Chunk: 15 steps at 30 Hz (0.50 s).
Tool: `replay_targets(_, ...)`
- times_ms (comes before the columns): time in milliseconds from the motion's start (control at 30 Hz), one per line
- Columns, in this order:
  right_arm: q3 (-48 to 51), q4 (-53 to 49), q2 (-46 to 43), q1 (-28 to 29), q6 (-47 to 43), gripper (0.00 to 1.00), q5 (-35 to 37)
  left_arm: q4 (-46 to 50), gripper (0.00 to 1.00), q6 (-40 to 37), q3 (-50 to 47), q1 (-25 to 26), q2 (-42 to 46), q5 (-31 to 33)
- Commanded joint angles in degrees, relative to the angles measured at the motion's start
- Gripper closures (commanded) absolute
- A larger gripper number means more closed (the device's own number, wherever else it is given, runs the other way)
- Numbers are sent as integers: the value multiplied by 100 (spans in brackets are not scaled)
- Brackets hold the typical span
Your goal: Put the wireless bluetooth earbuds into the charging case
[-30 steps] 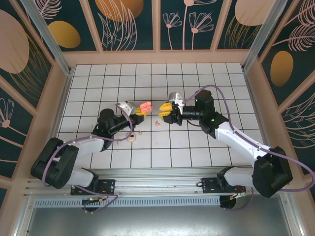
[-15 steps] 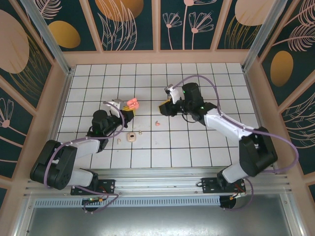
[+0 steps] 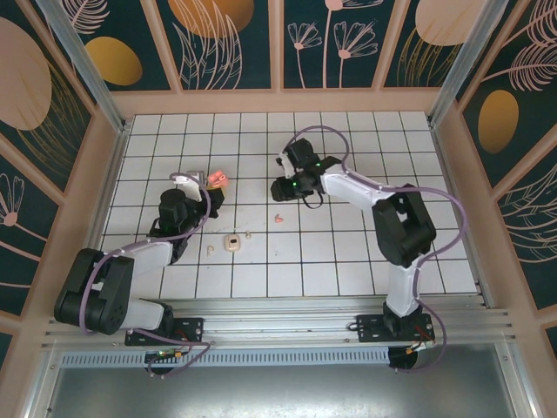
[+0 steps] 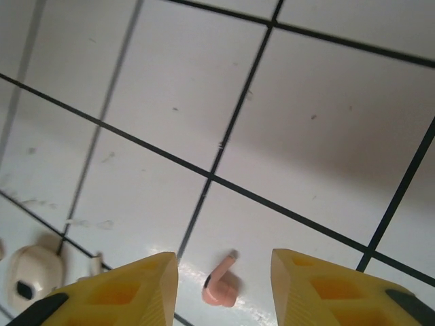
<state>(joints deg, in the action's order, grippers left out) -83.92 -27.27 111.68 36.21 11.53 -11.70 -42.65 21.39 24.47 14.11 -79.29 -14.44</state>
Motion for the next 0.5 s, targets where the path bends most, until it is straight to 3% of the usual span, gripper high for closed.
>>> replay_targets(0, -350, -852, 294, 118, 283, 56, 641, 290, 90, 167, 259, -72, -176, 133)
replay_targets(467, -729, -1263, 970, 452, 569, 53, 211, 371, 90, 243, 374, -197, -511, 94)
